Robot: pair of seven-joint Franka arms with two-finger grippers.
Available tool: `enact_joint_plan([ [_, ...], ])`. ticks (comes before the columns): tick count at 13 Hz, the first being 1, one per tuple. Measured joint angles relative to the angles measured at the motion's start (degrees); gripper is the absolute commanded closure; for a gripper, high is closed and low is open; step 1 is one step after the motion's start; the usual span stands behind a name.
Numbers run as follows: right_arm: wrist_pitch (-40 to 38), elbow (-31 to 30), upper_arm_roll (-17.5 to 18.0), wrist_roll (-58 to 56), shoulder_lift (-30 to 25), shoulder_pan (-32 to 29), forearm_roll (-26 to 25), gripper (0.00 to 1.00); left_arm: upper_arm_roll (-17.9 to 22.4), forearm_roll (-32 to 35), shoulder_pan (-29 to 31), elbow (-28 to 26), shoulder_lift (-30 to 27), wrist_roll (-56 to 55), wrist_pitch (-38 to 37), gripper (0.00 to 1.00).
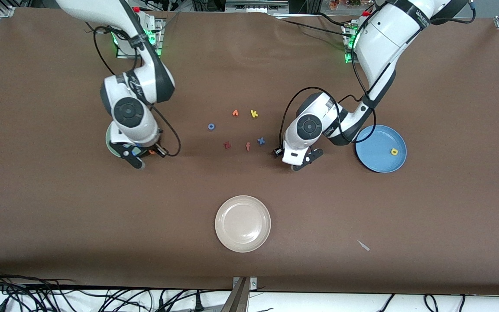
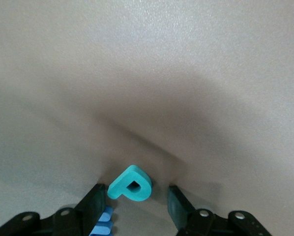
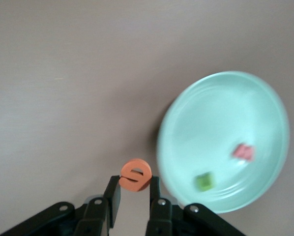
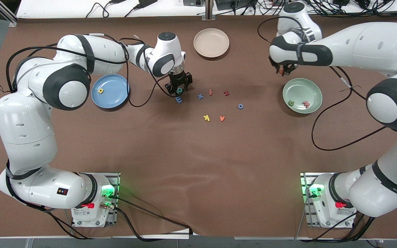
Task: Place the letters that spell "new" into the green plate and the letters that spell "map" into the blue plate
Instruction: 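Carry the orange e onto the green plate and open the right gripper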
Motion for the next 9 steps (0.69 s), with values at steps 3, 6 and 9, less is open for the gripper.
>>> enact_joint_plan([
  [3, 4.21, -8.08, -6.04, -10.42, -1.59, -0.16, 0.0, 0.47, 0.0, 0.0, 0.03, 0.01, 0.0, 0.0, -0.06, 0.41],
  [6, 9.25, -12.43, -7.37, -13.9, -1.18, -0.13, 0.01, 0.01, 0.0, 0.0, 0.03, 0.0, 0.0, 0.0, -0.07, 0.41],
  [9, 9.38, -11.17, -6.7, -13.93, -1.62, 0.49, 0.02, 0.0, 0.0, 0.0, 0.03, 0.01, -0.01, 0.0, -0.11, 0.41],
])
